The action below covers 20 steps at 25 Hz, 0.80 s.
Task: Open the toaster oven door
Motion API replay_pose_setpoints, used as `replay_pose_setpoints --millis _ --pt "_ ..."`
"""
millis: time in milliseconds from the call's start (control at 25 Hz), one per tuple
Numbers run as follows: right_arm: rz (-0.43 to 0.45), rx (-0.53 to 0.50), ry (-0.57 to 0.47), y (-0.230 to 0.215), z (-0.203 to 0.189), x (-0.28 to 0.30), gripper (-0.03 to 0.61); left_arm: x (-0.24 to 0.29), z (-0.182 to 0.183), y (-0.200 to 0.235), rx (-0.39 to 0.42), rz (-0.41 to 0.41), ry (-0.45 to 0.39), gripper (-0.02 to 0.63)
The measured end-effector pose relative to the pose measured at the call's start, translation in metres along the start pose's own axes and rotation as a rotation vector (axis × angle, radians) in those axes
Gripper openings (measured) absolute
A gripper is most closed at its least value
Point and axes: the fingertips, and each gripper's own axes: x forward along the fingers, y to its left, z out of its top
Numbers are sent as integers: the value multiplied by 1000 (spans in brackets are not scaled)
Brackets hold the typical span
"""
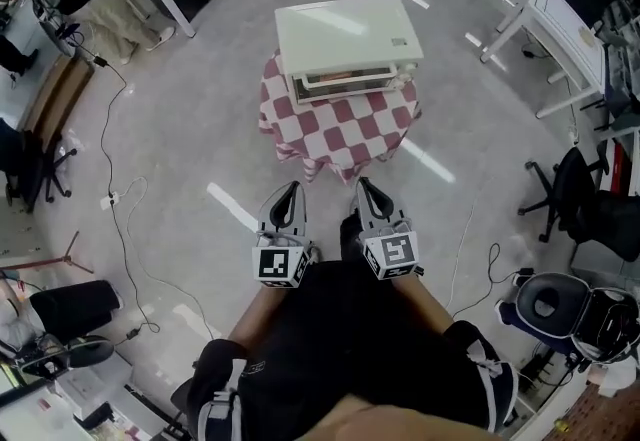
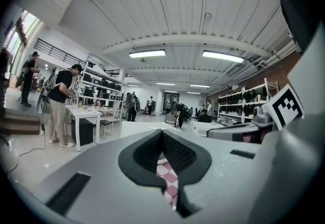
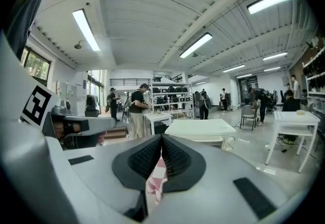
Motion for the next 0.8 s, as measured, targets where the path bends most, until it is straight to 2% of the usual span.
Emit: replay_pose_setpoints --millis 200,480,800 --pt "88 -31 2 -44 17 38 26 64 10 -4 -24 53 3 8" --pt "151 -51 -2 -101 30 73 26 133 12 2 -101 130 21 8" --pt "161 -57 -2 -124 38 104 26 178 5 33 -164 177 50 8"
